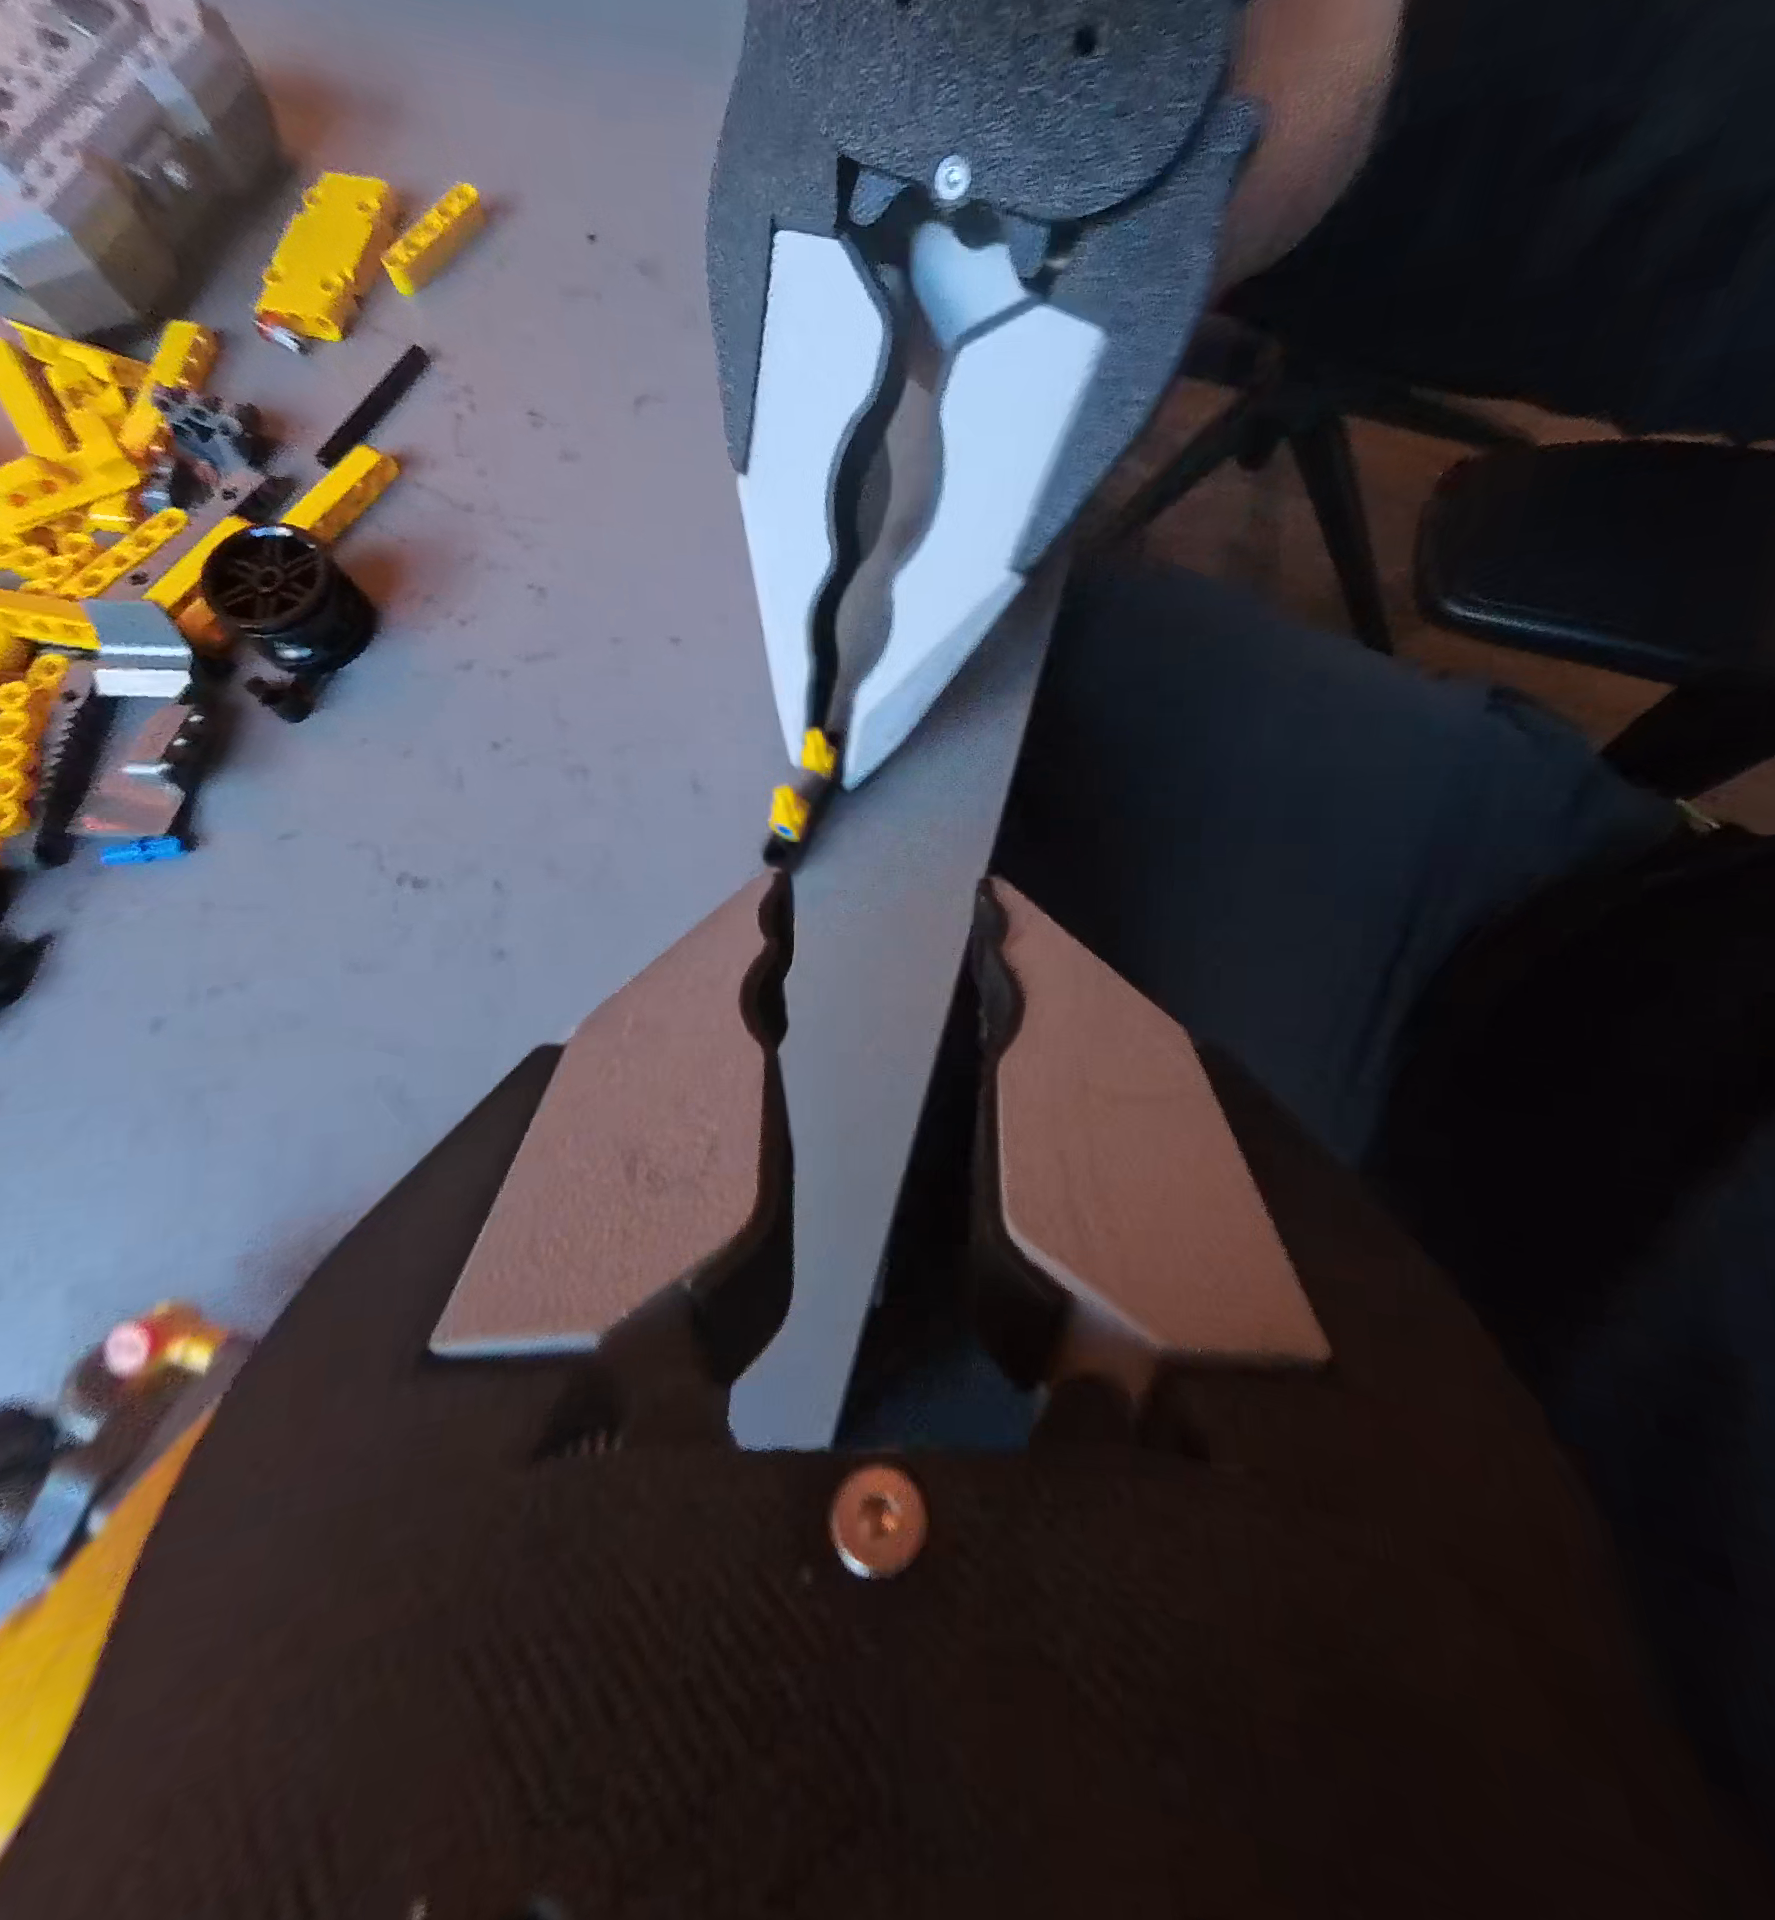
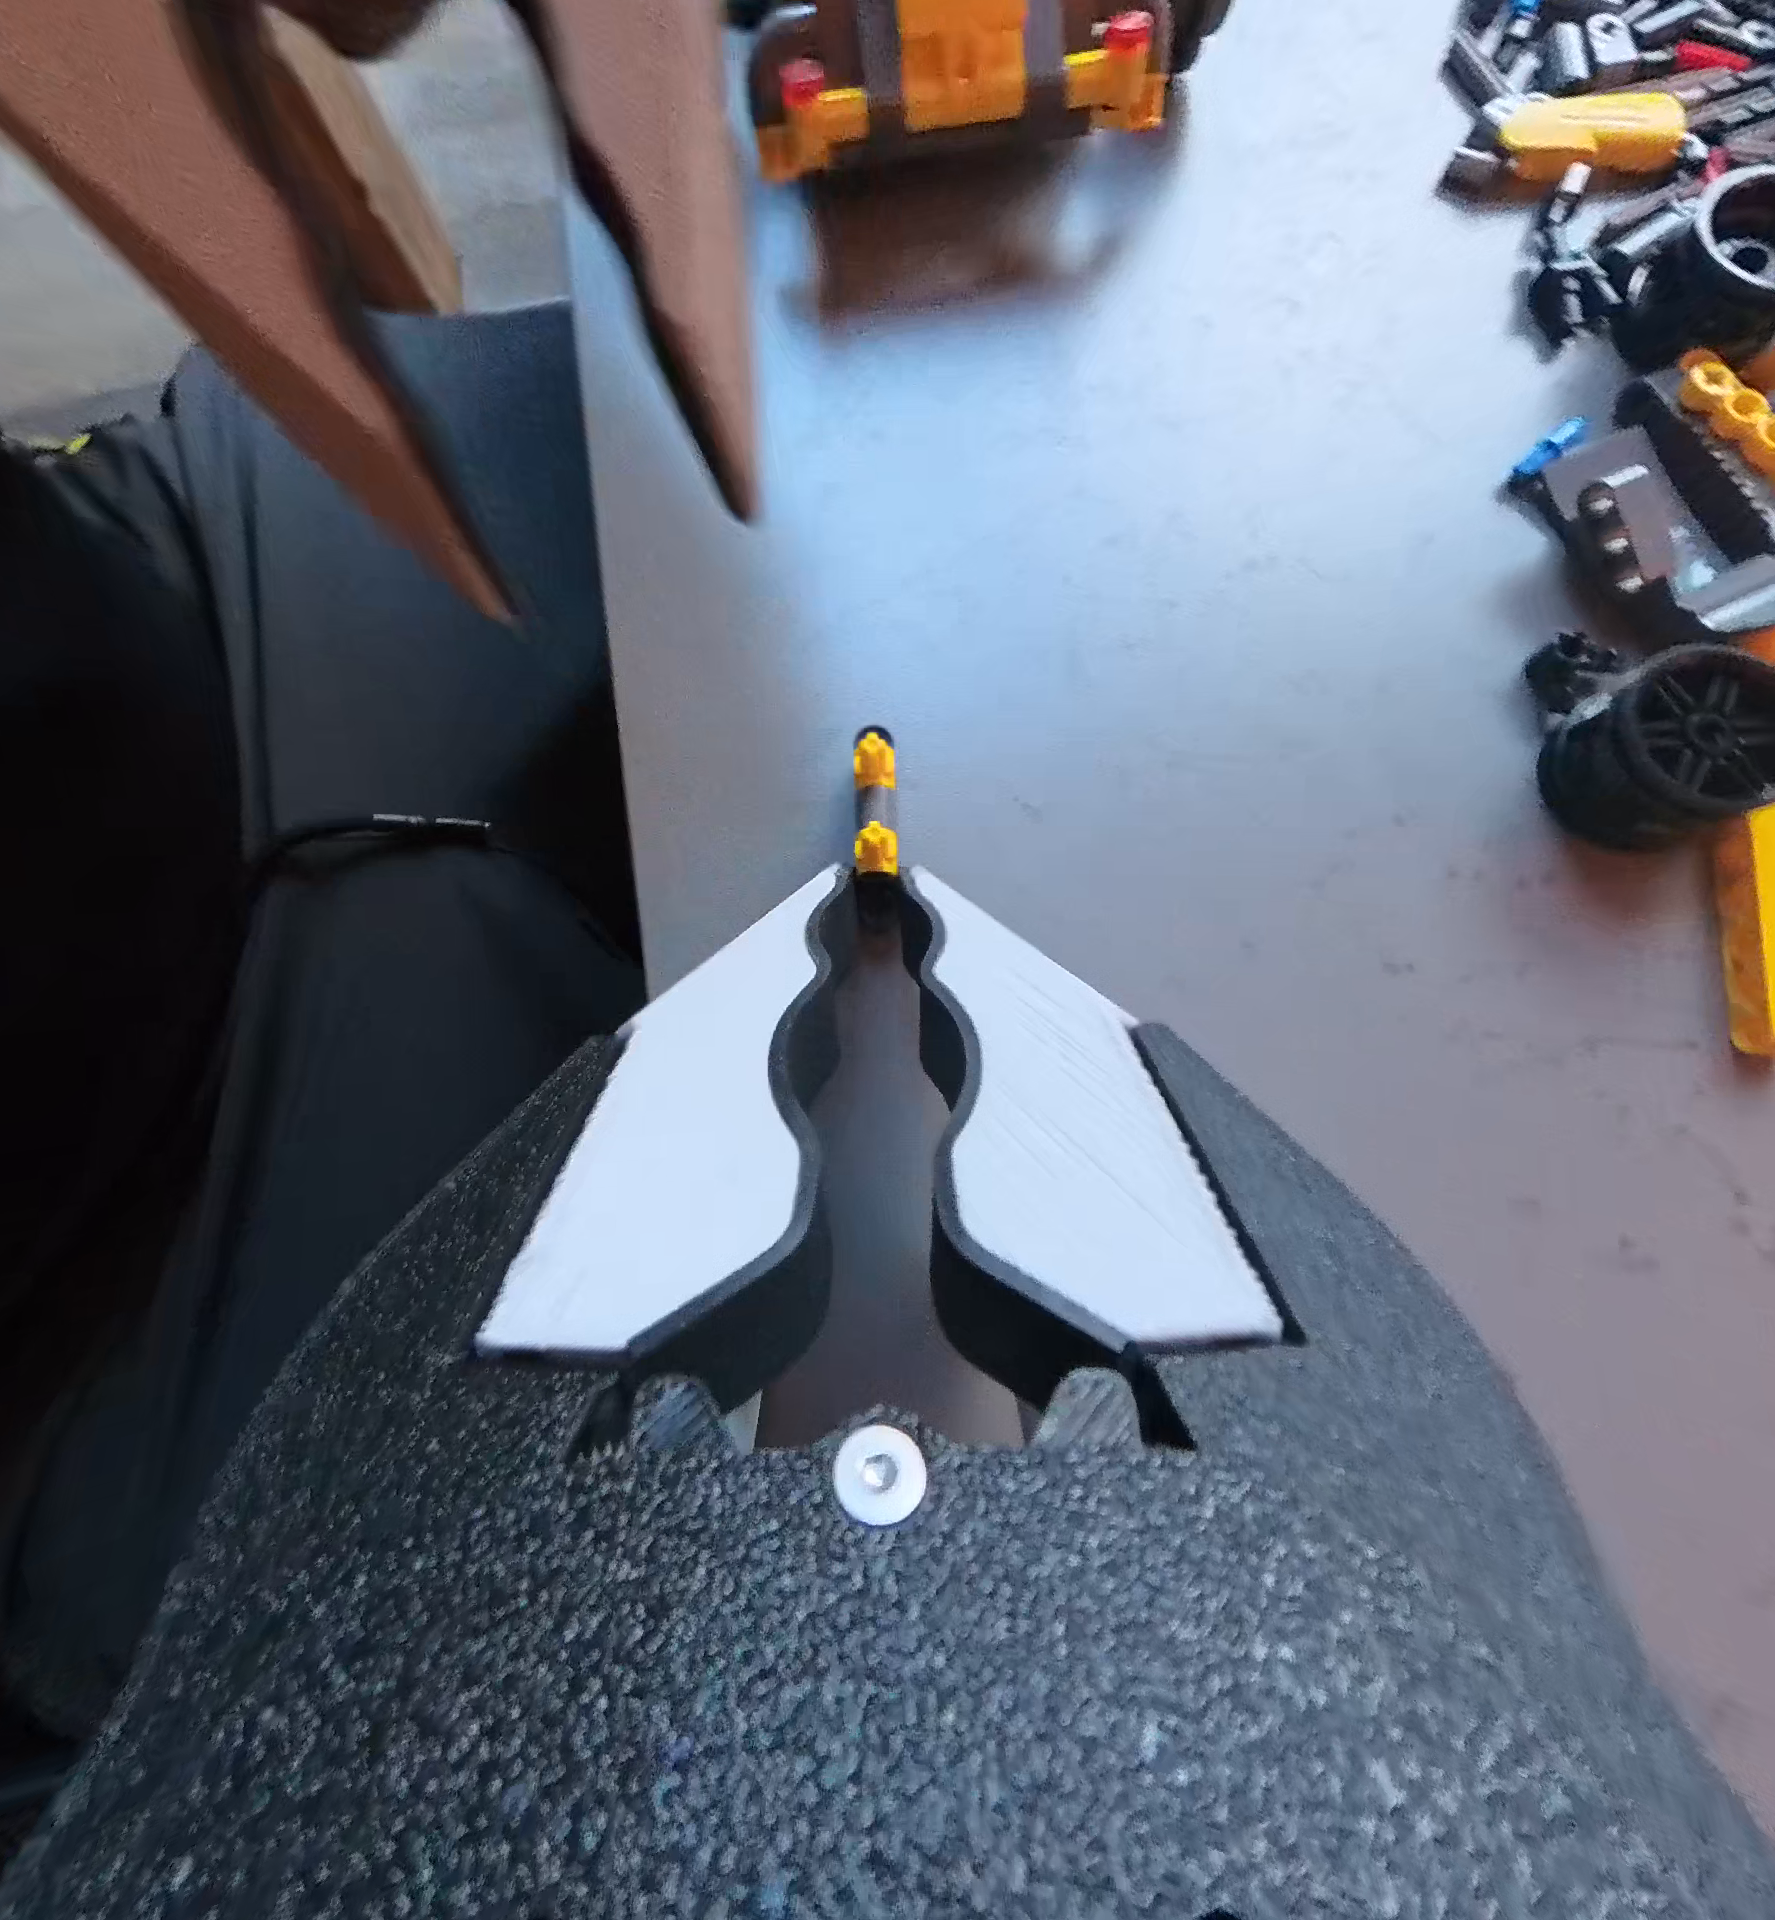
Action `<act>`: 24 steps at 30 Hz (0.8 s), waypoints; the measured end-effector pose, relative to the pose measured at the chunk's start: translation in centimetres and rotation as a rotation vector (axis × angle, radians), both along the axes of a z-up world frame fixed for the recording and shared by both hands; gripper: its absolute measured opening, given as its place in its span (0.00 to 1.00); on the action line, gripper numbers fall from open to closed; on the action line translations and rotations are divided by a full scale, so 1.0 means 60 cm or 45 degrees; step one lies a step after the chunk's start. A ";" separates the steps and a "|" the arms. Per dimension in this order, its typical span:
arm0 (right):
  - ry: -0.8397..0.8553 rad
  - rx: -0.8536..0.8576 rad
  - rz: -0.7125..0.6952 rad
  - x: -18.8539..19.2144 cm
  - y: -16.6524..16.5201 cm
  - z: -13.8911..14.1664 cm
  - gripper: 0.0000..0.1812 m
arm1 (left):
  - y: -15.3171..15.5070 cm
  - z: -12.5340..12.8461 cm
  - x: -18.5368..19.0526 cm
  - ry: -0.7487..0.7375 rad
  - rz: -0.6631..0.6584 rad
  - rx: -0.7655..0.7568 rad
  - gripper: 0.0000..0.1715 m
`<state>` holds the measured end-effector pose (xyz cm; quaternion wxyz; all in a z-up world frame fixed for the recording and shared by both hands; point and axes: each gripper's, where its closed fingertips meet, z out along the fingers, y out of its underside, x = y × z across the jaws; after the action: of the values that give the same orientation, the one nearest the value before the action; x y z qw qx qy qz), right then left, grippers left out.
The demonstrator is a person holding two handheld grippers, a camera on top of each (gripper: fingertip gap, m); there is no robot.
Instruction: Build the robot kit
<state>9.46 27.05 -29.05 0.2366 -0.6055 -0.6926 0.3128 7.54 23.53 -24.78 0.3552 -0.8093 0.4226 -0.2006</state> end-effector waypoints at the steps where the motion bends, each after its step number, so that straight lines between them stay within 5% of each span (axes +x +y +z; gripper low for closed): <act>1: 0.000 -0.013 -0.037 0.000 0.005 0.001 0.04 | -0.011 0.007 -0.006 -0.007 0.015 0.015 0.18; 7: -0.043 -0.106 -0.274 -0.005 0.048 -0.001 0.04 | -0.093 -0.009 -0.010 -0.146 0.034 -0.019 0.18; 11: -0.022 -0.104 -0.224 -0.027 0.035 -0.001 0.04 | -0.115 -0.027 -0.009 -0.265 0.123 -0.018 0.18; 16: 0.015 -0.079 -0.221 -0.032 0.026 0.003 0.14 | -0.121 0.000 -0.015 -0.482 0.221 0.089 0.19; 24: 0.054 0.017 -0.263 -0.029 0.032 0.006 0.17 | -0.154 0.002 -0.009 -0.679 0.125 0.040 0.28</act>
<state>7.69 28.95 -28.69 0.2863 -0.6652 -0.6235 0.2947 7.02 14.29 -24.64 0.4757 -0.7418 0.2776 -0.3825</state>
